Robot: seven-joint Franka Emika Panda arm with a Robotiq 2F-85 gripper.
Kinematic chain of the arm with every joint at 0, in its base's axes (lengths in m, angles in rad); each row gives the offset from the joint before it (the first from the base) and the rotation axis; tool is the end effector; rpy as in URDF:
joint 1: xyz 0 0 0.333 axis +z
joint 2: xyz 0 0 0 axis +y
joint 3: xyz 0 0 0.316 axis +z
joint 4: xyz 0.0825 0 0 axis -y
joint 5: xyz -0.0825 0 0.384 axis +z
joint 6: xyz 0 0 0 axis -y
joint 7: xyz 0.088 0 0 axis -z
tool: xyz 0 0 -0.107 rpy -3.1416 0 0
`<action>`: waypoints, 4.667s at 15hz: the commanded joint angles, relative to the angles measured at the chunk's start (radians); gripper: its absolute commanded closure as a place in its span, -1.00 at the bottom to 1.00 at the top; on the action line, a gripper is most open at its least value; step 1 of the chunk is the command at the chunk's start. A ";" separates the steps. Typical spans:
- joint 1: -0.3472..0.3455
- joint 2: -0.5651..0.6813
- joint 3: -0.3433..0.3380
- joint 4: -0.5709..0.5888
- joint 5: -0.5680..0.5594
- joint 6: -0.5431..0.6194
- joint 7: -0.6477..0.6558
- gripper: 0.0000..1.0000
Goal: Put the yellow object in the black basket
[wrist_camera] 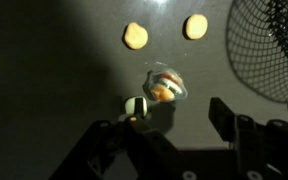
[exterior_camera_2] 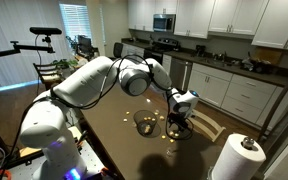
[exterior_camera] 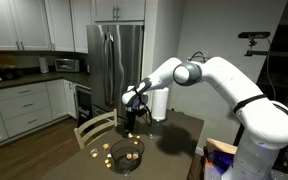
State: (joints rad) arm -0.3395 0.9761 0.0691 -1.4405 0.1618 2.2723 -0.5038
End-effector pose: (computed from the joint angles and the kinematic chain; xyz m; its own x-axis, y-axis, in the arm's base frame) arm 0.6706 -0.1893 0.0921 0.9935 0.0994 -0.0561 0.0850 -0.9724 -0.2173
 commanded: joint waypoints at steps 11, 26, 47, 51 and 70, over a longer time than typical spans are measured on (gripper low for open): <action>0.005 0.062 -0.002 0.070 -0.012 -0.070 0.022 -1.00; 0.018 0.105 -0.013 0.130 -0.018 -0.133 0.047 0.82; 0.266 -0.351 -0.089 -0.337 -0.177 -0.101 0.336 0.83; 0.335 -0.435 -0.083 -0.483 -0.228 -0.040 0.399 0.83; 0.431 -0.548 -0.068 -0.786 -0.315 0.267 0.443 -1.00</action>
State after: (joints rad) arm 0.0894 0.4827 0.0081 -2.1829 -0.1314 2.5453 -0.0883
